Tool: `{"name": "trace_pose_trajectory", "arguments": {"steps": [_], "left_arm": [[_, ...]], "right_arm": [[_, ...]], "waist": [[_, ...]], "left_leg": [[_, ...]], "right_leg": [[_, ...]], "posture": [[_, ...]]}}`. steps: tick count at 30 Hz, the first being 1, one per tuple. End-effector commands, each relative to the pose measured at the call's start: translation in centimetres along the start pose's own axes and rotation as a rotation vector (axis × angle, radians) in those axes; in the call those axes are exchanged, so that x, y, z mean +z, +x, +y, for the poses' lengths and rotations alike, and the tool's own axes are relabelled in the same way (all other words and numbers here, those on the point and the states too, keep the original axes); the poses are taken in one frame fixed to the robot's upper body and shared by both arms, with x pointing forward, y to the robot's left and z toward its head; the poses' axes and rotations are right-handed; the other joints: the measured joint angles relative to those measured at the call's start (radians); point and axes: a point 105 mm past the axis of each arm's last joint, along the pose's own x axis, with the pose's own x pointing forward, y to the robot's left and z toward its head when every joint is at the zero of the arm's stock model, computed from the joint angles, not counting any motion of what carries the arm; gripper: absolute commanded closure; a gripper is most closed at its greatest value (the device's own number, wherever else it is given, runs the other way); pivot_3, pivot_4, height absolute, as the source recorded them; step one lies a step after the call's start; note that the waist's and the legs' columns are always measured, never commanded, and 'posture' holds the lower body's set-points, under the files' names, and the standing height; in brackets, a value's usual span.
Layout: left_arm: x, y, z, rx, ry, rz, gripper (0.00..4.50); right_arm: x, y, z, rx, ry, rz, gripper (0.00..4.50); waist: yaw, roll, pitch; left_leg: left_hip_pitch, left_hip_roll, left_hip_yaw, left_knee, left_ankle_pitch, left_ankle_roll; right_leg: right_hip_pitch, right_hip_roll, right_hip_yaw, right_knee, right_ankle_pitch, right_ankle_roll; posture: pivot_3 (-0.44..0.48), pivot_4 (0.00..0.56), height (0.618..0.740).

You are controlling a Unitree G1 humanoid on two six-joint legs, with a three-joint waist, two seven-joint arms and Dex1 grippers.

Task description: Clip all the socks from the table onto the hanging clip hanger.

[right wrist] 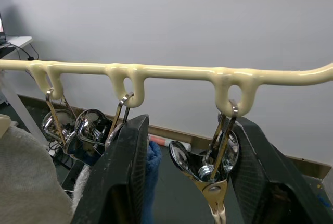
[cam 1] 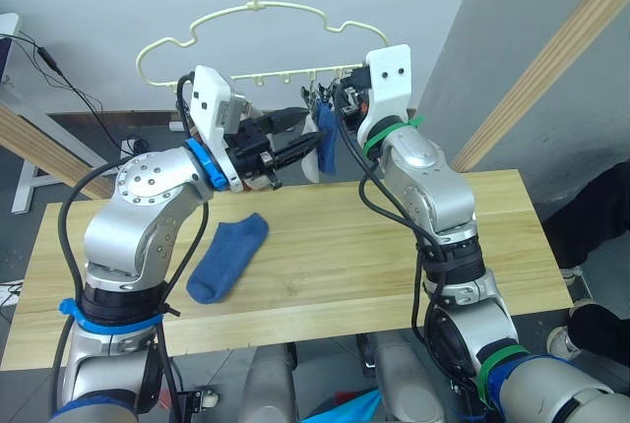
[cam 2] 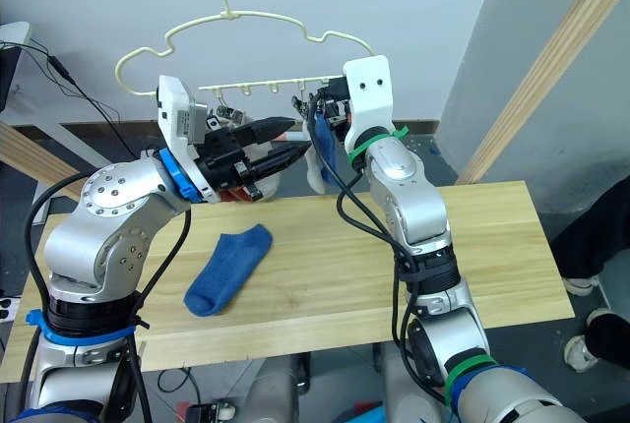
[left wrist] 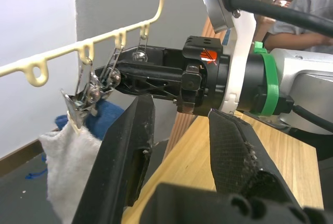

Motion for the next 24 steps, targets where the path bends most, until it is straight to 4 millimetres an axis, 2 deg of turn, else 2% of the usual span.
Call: {"name": "trace_pose_trajectory", "arguments": {"steps": [1, 5, 8, 13, 16, 19, 22, 24], "left_arm": [[1.3, 0.2, -0.5, -0.02, 0.035, -0.048, 2.49], [0.9, 0.3, -0.7, -0.026, 0.035, -0.04, 2.49], [0.6, 0.6, -1.2, -0.037, 0.034, -0.029, 2.49], [0.0, 1.0, -0.9, 0.008, 0.048, -0.018, 2.49], [-0.8, 0.9, -1.4, -0.012, 0.046, 0.008, 1.94], [-2.3, 0.4, -1.3, 0.068, 0.074, 0.053, 1.12], [-6.0, -1.6, -1.3, 0.205, 0.071, 0.169, 0.13], [-8.8, -3.9, -1.2, 0.303, 0.062, 0.255, 0.06]], "right_arm": [[1.9, 0.0, 0.2, 0.002, 0.016, -0.071, 2.66], [1.9, 0.0, -0.1, -0.011, 0.026, -0.07, 3.81], [1.8, 0.0, -0.2, -0.014, 0.028, -0.068, 4.49], [1.9, 0.0, -0.3, -0.015, 0.035, -0.067, 4.49], [1.9, 0.1, -0.4, -0.015, 0.034, -0.068, 4.5], [2.0, 0.1, -0.4, -0.013, 0.031, -0.068, 4.5], [1.9, 0.0, -0.6, -0.013, 0.028, -0.066, 4.5], [1.9, 0.0, -0.6, -0.013, 0.028, -0.063, 4.5]], "waist": [[0.0, 0.0, 0.0], [0.0, 0.0, 0.0], [0.0, 0.0, 0.0], [0.0, 0.0, 0.0], [-0.001, 0.0, 0.0], [-0.001, 0.0, 0.0], [-0.003, 0.0, 0.0], [-0.005, 0.0, 0.0]], "left_leg": [[0.0, 0.0, 0.0, 0.0, 0.0, 0.0], [0.0, 0.0, 0.0, 0.0, 0.0, 0.0], [0.0, 0.0, 0.0, 0.0, 0.0, 0.0], [0.0, 0.0, 0.0, 0.0, 0.0, 0.0], [0.0, 0.0, 0.0, 0.0, 0.0, 0.0], [0.0, 0.0, 0.0, 0.0, 0.0, 0.0], [0.0, 0.0, 0.0, 0.0, 0.0, 0.0], [0.001, 0.0, 0.001, 0.0, 0.0, 0.0]], "right_leg": [[0.0, 0.0, 0.0, 0.0, 0.0, 0.0], [0.0, 0.0, 0.0, 0.0, 0.0, 0.0], [0.0, 0.0, 0.0, 0.0, 0.0, 0.0], [0.0, 0.0, 0.0, 0.0, 0.0, 0.0], [0.0, 0.0, 0.0, 0.001, 0.0, 0.0], [0.0, 0.0, 0.001, 0.001, 0.0, 0.0], [0.0, 0.0, 0.001, 0.001, 0.0, 0.0], [0.0, 0.0, 0.002, 0.001, 0.0, 0.0]], "posture": [[-0.164, 0.335, 0.733], [-0.165, 0.337, 0.733], [-0.165, 0.337, 0.733], [-0.166, 0.337, 0.733], [-0.166, 0.337, 0.733], [-0.166, 0.337, 0.733], [-0.174, 0.343, 0.733], [-0.17, 0.344, 0.733]]}}
